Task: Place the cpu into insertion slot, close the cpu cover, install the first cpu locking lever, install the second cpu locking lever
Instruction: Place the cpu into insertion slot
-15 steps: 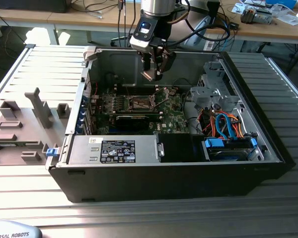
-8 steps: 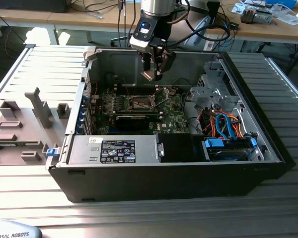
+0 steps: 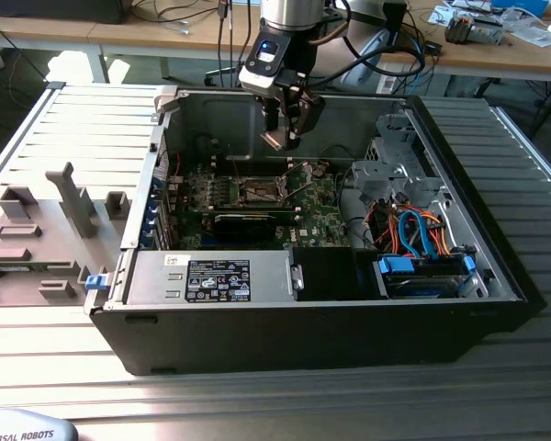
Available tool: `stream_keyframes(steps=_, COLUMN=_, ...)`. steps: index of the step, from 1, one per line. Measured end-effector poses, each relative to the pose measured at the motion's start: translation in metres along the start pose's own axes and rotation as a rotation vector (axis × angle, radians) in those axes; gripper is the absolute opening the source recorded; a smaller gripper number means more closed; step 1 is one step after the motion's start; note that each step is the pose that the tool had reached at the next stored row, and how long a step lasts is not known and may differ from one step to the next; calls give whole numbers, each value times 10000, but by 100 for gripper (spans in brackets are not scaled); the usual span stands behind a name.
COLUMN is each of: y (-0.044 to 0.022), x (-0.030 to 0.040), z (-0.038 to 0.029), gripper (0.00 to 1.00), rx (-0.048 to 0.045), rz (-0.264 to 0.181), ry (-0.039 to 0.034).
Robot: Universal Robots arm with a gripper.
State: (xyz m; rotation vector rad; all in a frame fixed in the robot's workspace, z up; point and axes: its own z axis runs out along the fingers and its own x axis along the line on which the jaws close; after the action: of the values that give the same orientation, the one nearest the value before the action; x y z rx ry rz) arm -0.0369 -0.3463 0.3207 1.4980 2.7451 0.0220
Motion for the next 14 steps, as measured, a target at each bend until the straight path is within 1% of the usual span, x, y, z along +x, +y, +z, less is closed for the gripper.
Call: stream_keyframes(steps=14, y=0, x=0, z=3, gripper=54, rx=1, rz=116, ry=-3)
